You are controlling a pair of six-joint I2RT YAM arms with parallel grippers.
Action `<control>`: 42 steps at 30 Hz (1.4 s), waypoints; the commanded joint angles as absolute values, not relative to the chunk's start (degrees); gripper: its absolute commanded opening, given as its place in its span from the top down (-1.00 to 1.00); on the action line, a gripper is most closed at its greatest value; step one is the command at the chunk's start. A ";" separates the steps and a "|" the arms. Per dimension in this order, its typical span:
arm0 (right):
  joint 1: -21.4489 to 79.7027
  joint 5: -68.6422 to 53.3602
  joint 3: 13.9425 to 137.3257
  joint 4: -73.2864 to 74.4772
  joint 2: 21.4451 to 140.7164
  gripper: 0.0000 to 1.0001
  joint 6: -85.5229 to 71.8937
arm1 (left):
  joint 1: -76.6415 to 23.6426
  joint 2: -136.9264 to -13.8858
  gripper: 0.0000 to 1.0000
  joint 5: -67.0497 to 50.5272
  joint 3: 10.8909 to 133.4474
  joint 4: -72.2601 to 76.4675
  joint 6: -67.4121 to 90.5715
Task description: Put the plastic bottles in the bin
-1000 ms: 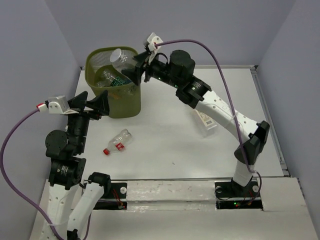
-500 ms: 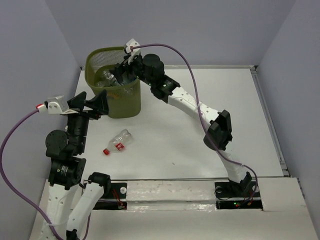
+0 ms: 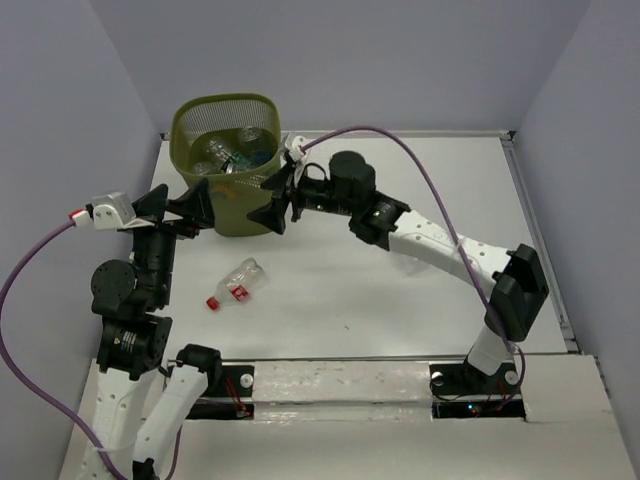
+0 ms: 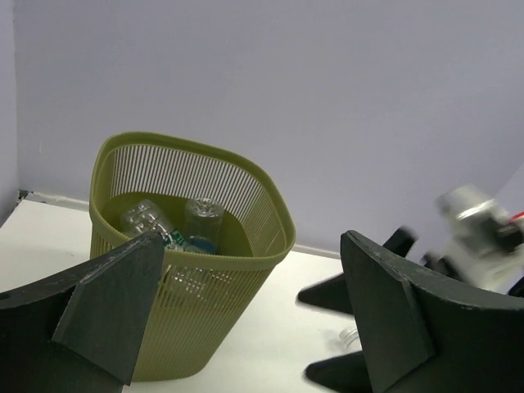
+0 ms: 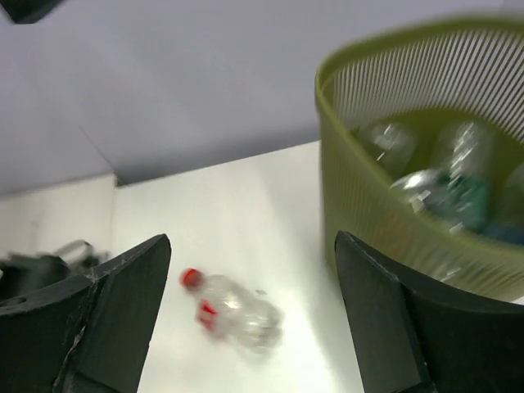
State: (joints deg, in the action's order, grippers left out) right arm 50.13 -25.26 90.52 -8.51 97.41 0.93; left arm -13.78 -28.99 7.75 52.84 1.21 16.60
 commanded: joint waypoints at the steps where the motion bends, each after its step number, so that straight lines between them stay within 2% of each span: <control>1: 51.67 -11.18 76.42 -25.52 101.60 -0.78 -29.82 | -13.27 -28.92 -0.98 8.79 53.17 3.25 15.91; 2: 51.68 -9.51 68.98 -30.45 102.21 -0.79 -34.84 | -13.18 -28.92 -0.98 8.53 53.09 3.43 16.08; 4: 54.47 -3.30 64.79 -39.42 104.75 -0.82 -43.81 | -13.10 -29.27 -0.98 8.26 52.91 3.51 16.17; 6: 56.85 5.74 64.77 -37.97 106.25 -0.92 -44.56 | -13.10 -29.53 -0.98 7.91 52.91 3.52 16.17; 8: 59.14 7.90 66.52 -37.79 109.14 -0.98 -45.61 | -13.10 -29.97 -0.98 7.56 52.91 3.43 16.26; 21: 60.21 3.34 71.98 -37.54 121.81 -0.99 -59.41 | -13.10 -30.32 -0.98 5.71 53.00 3.60 16.52; 28: 60.21 5.36 74.00 -33.22 123.66 -0.99 -58.45 | -13.10 -30.23 -0.98 5.28 52.91 3.69 16.70; 36: 60.21 0.44 79.45 -31.91 129.11 -0.99 -60.73 | -13.10 -30.67 -0.98 5.36 52.82 3.69 16.52; 42: 60.21 2.19 77.09 -28.57 127.10 -0.94 -57.31 | -13.10 -30.94 -0.98 5.36 52.65 3.78 16.61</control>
State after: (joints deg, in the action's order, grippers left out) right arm 60.12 1.04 77.89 -31.57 128.64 -59.55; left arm -13.39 -30.22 6.04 52.84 1.04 16.67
